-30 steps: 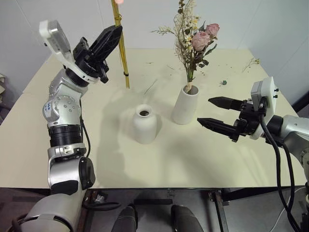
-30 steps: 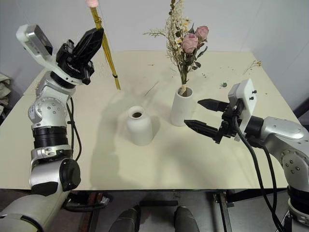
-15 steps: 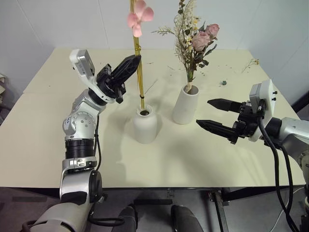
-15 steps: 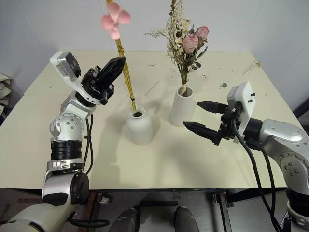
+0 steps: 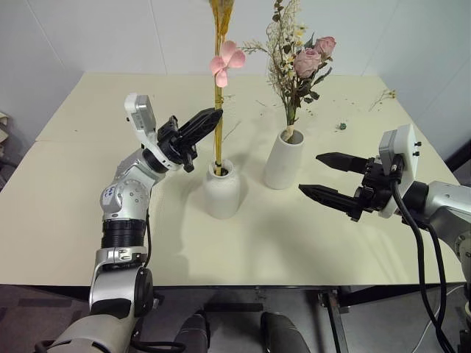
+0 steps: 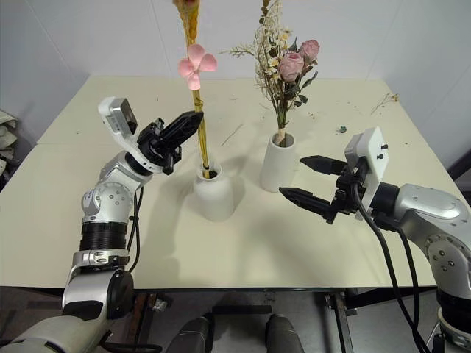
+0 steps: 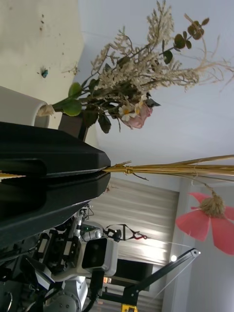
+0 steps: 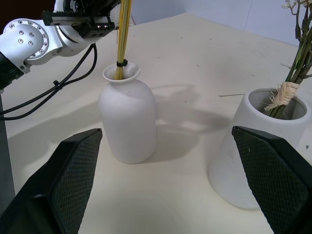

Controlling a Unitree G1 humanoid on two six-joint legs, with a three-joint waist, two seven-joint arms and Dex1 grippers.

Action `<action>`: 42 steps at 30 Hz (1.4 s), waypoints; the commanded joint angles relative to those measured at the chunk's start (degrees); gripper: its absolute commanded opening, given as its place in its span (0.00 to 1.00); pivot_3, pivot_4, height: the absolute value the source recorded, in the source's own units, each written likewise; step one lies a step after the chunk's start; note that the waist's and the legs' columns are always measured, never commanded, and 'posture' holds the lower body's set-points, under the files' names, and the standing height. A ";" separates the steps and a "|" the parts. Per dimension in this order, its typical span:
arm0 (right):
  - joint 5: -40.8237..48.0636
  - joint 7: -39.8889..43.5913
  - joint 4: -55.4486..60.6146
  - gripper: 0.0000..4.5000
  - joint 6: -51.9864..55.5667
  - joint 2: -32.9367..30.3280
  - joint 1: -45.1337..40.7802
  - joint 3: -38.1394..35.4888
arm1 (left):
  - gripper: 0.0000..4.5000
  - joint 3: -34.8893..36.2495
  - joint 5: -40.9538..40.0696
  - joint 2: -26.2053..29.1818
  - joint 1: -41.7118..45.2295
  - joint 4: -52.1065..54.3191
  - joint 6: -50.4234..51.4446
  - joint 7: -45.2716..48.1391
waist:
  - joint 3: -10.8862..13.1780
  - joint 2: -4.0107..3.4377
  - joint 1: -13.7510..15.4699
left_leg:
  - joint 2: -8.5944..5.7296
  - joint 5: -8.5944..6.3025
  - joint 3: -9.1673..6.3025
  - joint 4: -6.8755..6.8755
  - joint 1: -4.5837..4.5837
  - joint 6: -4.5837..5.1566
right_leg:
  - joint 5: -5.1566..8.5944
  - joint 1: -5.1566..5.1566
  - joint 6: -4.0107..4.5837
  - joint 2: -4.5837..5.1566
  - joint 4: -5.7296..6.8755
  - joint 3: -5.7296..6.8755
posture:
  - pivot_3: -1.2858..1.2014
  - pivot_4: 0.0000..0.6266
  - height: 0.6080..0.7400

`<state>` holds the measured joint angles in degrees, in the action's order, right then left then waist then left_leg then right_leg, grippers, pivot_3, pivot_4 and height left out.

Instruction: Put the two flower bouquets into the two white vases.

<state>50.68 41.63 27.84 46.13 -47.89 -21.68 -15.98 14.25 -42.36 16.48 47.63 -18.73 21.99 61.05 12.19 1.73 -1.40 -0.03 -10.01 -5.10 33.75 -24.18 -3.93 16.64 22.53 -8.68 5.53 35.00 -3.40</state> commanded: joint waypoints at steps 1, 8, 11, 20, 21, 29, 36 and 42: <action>0.65 -0.53 2.08 1.00 -1.17 -0.11 -0.32 -1.72 | 0.01 -1.16 0.62 0.51 -1.04 0.78 -0.25 1.68 | 0.00 0.00 0.00 | 0.00 -0.01 0.00 0.00 0.00 0.01 | 0.00 -0.01 0.00 0.00 -0.01 0.00 | 0.52 0.24 1.00; 0.64 -0.58 2.02 1.00 -1.23 -0.16 -0.27 -1.93 | 0.01 -2.75 1.66 1.89 -2.62 1.37 1.34 2.67 | 0.00 0.00 0.00 | 0.00 -0.02 0.00 -0.04 0.00 0.03 | 0.00 0.00 0.01 0.00 -0.04 0.00 | 0.52 0.24 1.00; 0.52 -0.53 1.87 1.00 -1.27 -0.25 -0.22 -2.00 | 0.14 -2.43 0.87 2.56 -2.60 1.76 3.23 2.53 | 0.00 0.00 0.00 | 0.00 -0.02 0.00 -0.04 0.00 0.03 | 0.03 0.00 0.07 0.01 -0.06 0.00 | 0.52 0.24 1.00; 0.37 -0.08 1.53 1.00 -1.46 -0.67 -0.02 -2.55 | 0.71 -2.60 0.00 5.39 -3.78 6.02 7.73 3.81 | 0.00 0.00 0.01 | 0.00 -0.02 0.00 -0.10 0.00 0.03 | 0.06 0.00 0.12 0.01 -0.12 0.00 | 0.52 0.24 1.00; 0.38 -0.05 1.56 1.00 -1.46 -0.74 0.07 -2.69 | 0.78 -2.41 -0.12 6.14 -3.91 6.96 8.16 3.89 | 0.00 0.00 -0.01 | 0.00 -0.02 0.00 -0.11 0.00 0.03 | 0.06 0.00 0.12 0.01 -0.13 0.00 | 0.52 0.24 1.00; 0.16 0.98 1.48 1.00 -0.14 -4.28 3.93 -6.45 | 0.99 1.63 3.13 22.26 -3.25 4.10 6.12 9.22 | 0.00 -0.01 -0.29 | 0.04 -0.02 0.04 -0.38 0.02 0.03 | 0.08 0.11 0.16 0.01 -0.17 0.00 | 0.52 0.24 1.00; 0.47 2.23 0.07 1.00 0.57 -8.03 6.07 -9.53 | 0.99 -4.26 19.44 31.82 3.07 -17.98 -15.14 13.76 | 0.00 -0.01 0.33 | 0.04 -0.02 0.11 -0.45 0.02 0.03 | 0.50 0.05 0.99 0.06 -0.48 0.03 | 0.52 0.24 1.00; 3.30 0.89 3.26 1.00 3.53 -8.67 10.63 -14.89 | 0.99 -6.47 24.43 32.65 8.13 -29.62 -22.18 17.61 | 0.00 -0.01 1.02 | 0.05 -0.11 0.19 -0.56 -0.03 0.13 | 0.38 0.09 0.82 0.09 -0.54 0.02 | 0.52 0.24 1.00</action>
<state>52.38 43.17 28.66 49.22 -55.63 -11.03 -27.45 7.43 -18.63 48.39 53.05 -47.22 2.09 77.57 12.19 1.73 -0.38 0.02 -10.13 -4.92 33.18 -24.22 -3.81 16.94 22.64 -8.00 5.62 34.48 -3.38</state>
